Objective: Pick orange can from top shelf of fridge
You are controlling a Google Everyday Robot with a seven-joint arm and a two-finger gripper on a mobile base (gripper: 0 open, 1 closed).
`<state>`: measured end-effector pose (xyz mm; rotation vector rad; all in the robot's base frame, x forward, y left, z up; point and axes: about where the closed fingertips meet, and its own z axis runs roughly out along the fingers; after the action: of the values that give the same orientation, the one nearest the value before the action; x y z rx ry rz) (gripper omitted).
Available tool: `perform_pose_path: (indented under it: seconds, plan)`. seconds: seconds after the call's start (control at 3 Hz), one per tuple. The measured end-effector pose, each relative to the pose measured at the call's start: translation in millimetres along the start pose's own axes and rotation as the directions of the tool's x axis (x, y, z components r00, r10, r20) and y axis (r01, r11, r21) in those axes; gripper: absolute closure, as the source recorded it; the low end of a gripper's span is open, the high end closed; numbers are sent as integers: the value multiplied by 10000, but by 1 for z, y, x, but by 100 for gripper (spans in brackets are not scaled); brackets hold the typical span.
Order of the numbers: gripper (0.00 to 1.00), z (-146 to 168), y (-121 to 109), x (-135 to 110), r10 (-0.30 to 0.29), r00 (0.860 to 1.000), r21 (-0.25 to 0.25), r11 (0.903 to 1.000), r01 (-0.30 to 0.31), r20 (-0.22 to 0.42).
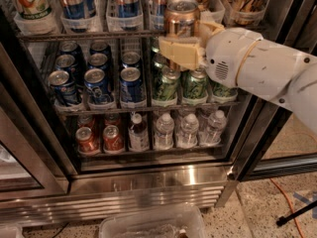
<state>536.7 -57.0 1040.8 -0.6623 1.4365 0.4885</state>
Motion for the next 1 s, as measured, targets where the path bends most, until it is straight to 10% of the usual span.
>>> perform_pose_path:
  seconds: [0.33,1.0]
  plan:
    - [100,-5,21,31,182,9884,-891,9955,-319,-1507]
    - [100,2,25,30,164,9896,-1293,9910,-351,-1431]
